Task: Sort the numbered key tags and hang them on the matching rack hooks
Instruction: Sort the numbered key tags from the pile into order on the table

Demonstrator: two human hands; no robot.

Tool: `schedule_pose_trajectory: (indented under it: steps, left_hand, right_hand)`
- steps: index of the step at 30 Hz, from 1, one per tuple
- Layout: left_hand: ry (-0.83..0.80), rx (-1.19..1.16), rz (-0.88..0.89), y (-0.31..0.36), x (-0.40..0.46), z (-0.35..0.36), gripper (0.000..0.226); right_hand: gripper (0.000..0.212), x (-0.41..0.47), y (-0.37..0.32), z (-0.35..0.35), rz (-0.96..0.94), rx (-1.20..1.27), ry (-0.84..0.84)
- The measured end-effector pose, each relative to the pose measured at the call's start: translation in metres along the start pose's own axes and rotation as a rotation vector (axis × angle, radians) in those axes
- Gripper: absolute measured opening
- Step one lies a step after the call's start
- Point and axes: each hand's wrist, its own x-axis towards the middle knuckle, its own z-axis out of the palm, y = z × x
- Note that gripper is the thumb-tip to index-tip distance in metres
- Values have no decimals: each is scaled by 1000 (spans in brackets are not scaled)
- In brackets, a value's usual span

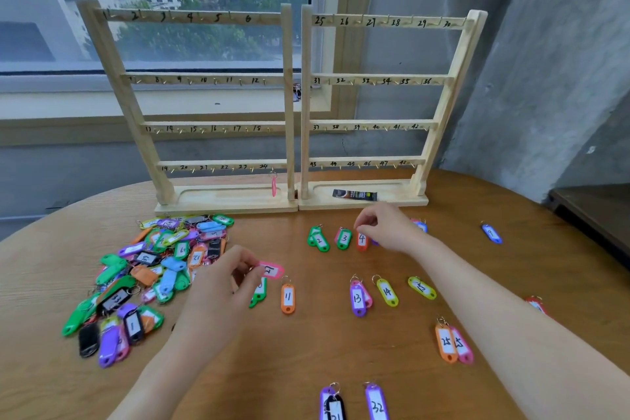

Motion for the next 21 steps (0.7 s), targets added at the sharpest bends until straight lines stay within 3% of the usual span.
schedule_pose_trajectory:
  steps: [7,21]
  left_hand:
    - [-94,-55,-63,13,12,13,17]
    - [-196,-9,-94,16,31,29,25]
  right_hand:
    - [13,11,6,7,-39,-187,23]
    - [9,12,13,13,-75,-85,88]
